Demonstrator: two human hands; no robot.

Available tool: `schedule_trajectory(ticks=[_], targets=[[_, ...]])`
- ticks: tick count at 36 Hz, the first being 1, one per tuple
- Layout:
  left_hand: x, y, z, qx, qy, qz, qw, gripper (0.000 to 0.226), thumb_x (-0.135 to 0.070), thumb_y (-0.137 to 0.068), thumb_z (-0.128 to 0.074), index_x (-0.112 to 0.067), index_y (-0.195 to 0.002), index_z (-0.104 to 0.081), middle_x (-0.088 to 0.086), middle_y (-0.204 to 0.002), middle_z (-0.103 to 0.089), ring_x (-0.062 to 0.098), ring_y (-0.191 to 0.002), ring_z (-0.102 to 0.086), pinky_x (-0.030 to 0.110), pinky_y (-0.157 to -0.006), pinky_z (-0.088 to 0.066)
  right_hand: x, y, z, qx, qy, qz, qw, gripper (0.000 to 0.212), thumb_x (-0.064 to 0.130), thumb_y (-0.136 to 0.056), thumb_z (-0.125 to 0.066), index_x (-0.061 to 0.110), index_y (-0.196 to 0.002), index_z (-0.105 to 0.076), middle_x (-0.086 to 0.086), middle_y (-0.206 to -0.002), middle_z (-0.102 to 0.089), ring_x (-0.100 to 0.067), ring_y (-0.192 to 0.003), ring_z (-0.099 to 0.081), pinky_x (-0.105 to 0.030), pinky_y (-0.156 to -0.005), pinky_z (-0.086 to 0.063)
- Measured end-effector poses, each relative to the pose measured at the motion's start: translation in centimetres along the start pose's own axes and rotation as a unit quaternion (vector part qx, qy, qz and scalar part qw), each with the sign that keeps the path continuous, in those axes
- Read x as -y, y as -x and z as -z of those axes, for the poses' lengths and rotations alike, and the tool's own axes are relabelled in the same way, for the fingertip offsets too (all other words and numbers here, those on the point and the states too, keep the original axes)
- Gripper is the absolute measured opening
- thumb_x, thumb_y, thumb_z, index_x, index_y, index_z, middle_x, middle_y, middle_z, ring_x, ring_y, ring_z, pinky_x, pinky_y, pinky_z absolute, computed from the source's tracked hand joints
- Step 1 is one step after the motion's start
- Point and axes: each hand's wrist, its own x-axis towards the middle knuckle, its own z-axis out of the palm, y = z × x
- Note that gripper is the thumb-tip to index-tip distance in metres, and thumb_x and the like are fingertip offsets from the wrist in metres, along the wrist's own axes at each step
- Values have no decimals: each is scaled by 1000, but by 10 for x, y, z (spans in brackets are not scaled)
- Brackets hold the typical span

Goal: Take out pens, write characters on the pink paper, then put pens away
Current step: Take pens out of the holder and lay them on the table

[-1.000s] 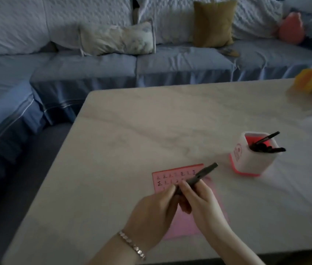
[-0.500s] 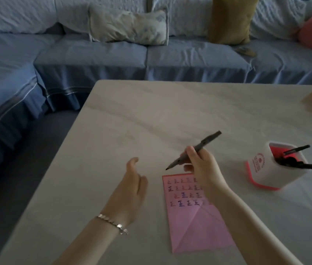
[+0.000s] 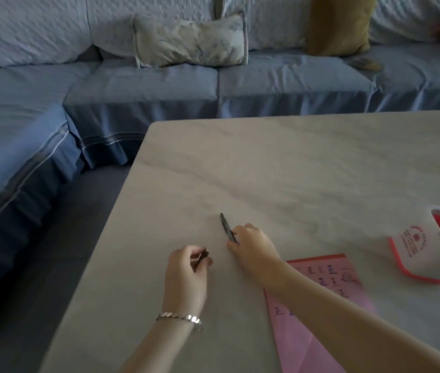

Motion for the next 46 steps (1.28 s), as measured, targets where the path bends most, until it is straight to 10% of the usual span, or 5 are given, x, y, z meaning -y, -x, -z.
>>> schedule_trajectory(ticks=[12,22,29,36,46], targets=[[-2,-16,-34,54,-243,-122,961,9,-10,-72,-67,-4,-78,-65,21,-78,-65,38,-77,-60,42,-69,-46,-57,104,72,-64,-133,-40,988,24,21,-88,-51,25,-109,-60,11,-68,-58,-14,-64,-58,-32,-63,-53],[-44,4,-44,91,-224,-237,941,16,6,-67,-72,-3,-79,-65,14,-74,-65,35,-68,-62,41,-63,-49,-147,171,180,-323,82,-81,939,15,17,-80,-64,19,-94,-70,-1,-98,-65,-23,-86,-58,-26,-67,-39],[-69,26,-48,174,-160,-220,946,11,0,-76,-67,-11,-80,-66,-11,-73,-55,15,-72,-57,28,-66,-40,-175,151,188,-250,165,-108,948,34,39,-83,-58,25,-114,-62,-1,-109,-62,-23,-111,-39,-31,-91,-25],[-76,34,-40,194,-147,-232,942,38,-9,-78,-67,-40,-67,-49,-17,-73,-55,9,-72,-60,27,-66,-44,-178,134,170,-299,168,-135,930,18,23,-83,-56,14,-90,-70,-1,-109,-67,-26,-104,-46,-36,-86,-31],[-87,45,-50,162,-105,-305,933,21,-5,-77,-68,-15,-95,-63,-9,-89,-63,-13,-91,-51,-4,-77,-34,-130,168,184,-479,-48,99,871,27,28,-87,-48,11,-98,-65,3,-90,-66,-2,-81,-57,-18,-71,-48]])
